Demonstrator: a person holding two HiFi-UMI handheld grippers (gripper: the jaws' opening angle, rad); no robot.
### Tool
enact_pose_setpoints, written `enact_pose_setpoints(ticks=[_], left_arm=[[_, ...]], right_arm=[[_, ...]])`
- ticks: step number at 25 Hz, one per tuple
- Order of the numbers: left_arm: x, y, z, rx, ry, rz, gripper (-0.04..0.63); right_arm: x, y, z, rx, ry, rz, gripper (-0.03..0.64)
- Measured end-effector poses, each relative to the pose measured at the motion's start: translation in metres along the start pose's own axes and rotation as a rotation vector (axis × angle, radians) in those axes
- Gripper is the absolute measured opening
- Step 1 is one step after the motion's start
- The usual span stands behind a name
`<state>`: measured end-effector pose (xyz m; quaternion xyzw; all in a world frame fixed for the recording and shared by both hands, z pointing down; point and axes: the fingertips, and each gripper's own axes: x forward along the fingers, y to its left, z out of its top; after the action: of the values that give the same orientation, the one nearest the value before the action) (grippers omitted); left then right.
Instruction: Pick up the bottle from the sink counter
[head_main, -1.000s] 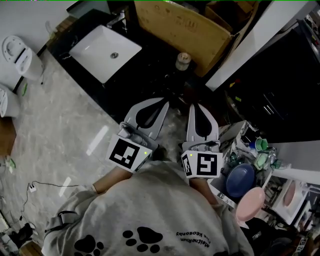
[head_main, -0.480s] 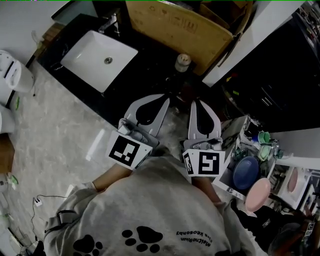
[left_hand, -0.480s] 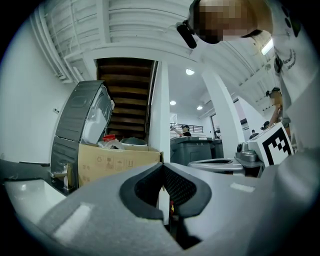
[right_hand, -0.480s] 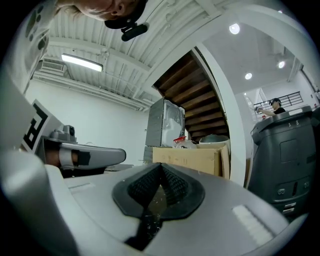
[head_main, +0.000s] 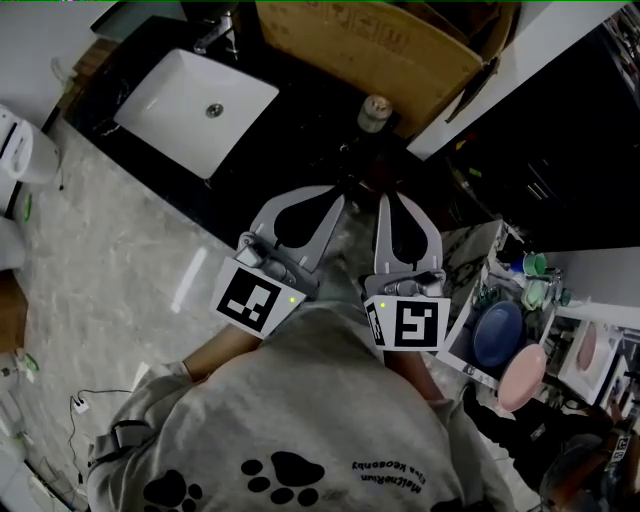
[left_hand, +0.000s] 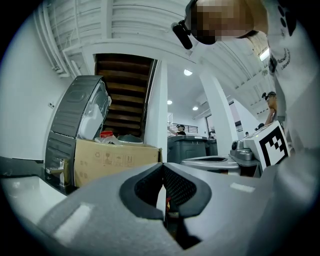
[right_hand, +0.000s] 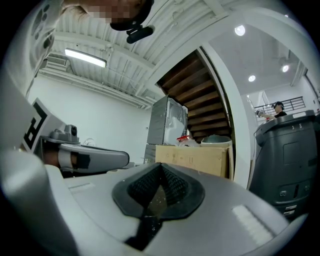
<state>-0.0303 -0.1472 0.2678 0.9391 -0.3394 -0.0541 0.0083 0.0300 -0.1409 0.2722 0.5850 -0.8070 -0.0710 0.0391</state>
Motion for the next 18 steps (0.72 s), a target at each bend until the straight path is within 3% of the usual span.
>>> enact_pose_setpoints(ticks=[11, 18], left_arm=[[0.042, 0.029, -0.021, -0.037, 0.022, 0.029, 0.002], [0.080, 0.052, -0.042, -0.009, 0.037, 0.069, 0.002]], right_arm=[[0.052, -0.030, -0.030, 0.005, 0.010, 0.060, 0.000], [0.096, -0.051, -0.060, 0.006, 0.032, 0.136, 0.000]])
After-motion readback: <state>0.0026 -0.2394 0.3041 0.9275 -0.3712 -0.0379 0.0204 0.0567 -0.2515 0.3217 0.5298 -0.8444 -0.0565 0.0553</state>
